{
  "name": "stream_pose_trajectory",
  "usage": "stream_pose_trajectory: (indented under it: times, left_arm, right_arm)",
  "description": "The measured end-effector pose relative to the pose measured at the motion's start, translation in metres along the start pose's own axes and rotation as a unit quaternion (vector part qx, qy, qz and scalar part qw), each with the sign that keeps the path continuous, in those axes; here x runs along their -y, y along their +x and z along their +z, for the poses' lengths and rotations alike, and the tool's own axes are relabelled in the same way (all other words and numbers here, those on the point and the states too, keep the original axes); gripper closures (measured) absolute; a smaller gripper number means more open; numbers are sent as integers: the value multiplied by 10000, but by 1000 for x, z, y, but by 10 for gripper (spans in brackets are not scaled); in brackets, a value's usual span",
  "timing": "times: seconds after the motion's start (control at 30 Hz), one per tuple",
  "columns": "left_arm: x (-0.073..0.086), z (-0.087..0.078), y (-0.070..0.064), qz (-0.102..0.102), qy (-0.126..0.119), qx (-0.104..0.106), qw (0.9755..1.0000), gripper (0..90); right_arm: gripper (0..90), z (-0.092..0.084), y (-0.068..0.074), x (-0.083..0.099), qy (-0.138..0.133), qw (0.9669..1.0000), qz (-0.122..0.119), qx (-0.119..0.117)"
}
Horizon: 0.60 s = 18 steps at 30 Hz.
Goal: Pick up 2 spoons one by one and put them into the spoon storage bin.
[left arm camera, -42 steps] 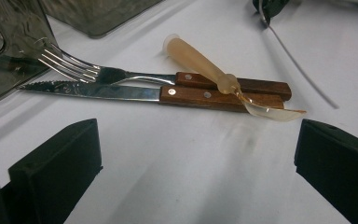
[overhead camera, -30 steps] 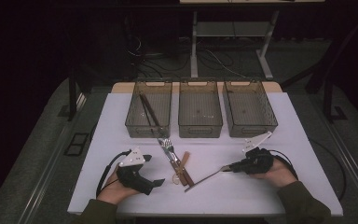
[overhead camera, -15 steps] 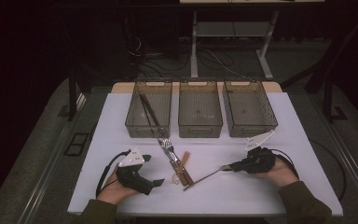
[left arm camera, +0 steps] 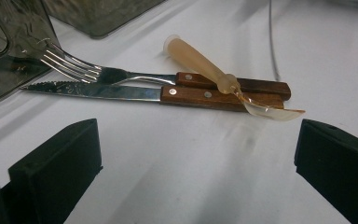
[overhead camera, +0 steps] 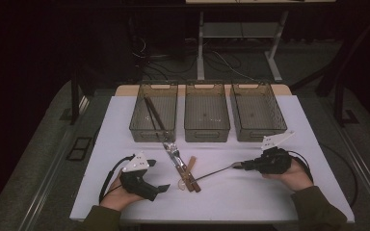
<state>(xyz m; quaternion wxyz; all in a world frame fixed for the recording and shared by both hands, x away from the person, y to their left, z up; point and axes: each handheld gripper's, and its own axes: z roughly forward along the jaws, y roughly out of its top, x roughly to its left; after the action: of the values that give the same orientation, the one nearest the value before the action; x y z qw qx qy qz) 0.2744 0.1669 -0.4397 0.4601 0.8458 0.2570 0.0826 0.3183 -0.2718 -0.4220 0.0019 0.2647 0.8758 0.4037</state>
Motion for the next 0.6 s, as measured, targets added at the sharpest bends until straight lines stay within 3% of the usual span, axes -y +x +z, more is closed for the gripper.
stream_pose_trajectory:
  times: [0.2, 0.37, 0.6]
  left_arm:
    - [0, 0, 0, -2, 2, -1, 10000, 0]
    - [0, 0, 0, -15, 5, -11, 10000, 0]
    - [0, 0, 1, -39, -9, -25, 10000, 0]
  right_arm:
    - [872, -9, -2, -3, -292, 9986, 140, 422]
    - [873, -19, -4, -9, -528, 9964, 220, 633]
    - [872, -29, -11, -27, -598, 9929, 245, 998]
